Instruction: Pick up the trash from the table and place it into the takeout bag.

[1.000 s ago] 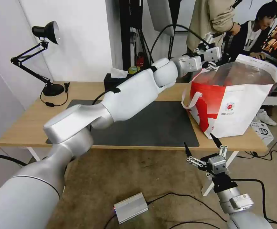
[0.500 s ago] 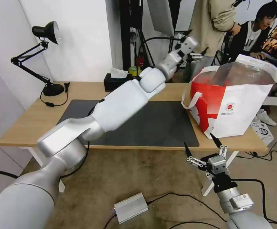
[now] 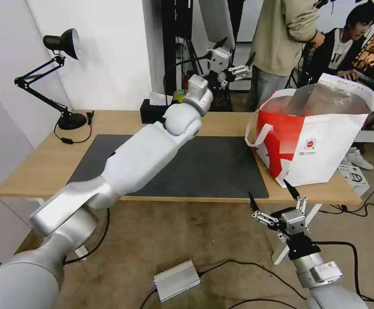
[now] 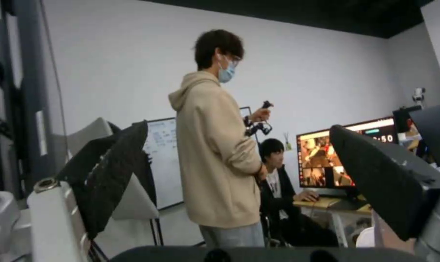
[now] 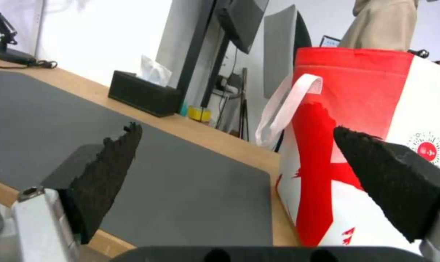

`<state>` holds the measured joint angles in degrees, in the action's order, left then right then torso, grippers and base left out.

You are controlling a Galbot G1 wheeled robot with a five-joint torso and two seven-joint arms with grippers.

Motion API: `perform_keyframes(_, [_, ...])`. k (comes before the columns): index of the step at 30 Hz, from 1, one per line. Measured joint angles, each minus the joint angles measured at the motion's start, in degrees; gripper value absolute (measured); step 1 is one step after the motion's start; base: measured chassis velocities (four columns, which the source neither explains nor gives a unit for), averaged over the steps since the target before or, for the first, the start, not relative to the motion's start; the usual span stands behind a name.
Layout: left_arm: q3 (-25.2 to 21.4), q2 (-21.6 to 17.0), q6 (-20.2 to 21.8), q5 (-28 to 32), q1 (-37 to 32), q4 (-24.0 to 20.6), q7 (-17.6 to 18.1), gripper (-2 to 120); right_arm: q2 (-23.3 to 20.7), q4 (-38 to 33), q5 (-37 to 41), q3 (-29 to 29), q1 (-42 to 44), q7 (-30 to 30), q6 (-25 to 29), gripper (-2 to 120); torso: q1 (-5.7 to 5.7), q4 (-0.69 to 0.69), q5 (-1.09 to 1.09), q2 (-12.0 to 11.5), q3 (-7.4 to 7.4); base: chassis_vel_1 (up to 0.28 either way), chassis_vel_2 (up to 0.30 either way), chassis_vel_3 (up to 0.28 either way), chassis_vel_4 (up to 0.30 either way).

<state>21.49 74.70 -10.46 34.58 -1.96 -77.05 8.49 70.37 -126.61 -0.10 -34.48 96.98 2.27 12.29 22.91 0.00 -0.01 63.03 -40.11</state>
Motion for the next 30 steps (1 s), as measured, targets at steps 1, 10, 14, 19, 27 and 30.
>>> perform_keyframes(1, [-0.1,-0.3,0.1,0.2,-0.2,-0.4,0.0,100,0.0,0.0,0.0,0.0,0.0,0.0,0.0,100,0.00,0.00,0.00,0.0,0.00,0.000,0.000,0.000,0.000])
perform_keyframes(10, [-4.0,-7.2,1.4,1.6,-5.9,-9.5,0.4,100,0.0,0.0,0.0,0.0,0.0,0.0,0.0,100,0.00,0.00,0.00,0.0,0.00,0.000,0.000,0.000,0.000])
perform_keyframes(14, [-6.5,-9.9,2.1,1.9,-8.8,-13.5,0.5,100,0.0,0.0,0.0,0.0,0.0,0.0,0.0,100,0.00,0.00,0.00,0.0,0.00,0.000,0.000,0.000,0.000])
perform_keyframes(19, [-10.0,-13.4,2.4,1.8,-13.1,-18.1,0.4,100,0.0,0.0,0.0,0.0,0.0,0.0,0.0,100,0.00,0.00,0.00,0.0,0.00,0.000,0.000,0.000,0.000])
perform_keyframes(27, [-17.5,-18.4,3.0,0.6,-22.6,-25.2,-0.9,100,0.0,0.0,0.0,0.0,0.0,0.0,0.0,100,0.00,0.01,-0.01,0.0,0.01,0.000,0.000,0.000,0.000])
perform_keyframes(30, [-20.4,-19.8,3.0,-0.1,-26.1,-27.6,-1.6,100,0.0,0.0,0.0,0.0,0.0,0.0,0.0,100,0.00,0.01,0.00,0.0,0.01,0.000,0.000,0.000,0.000])
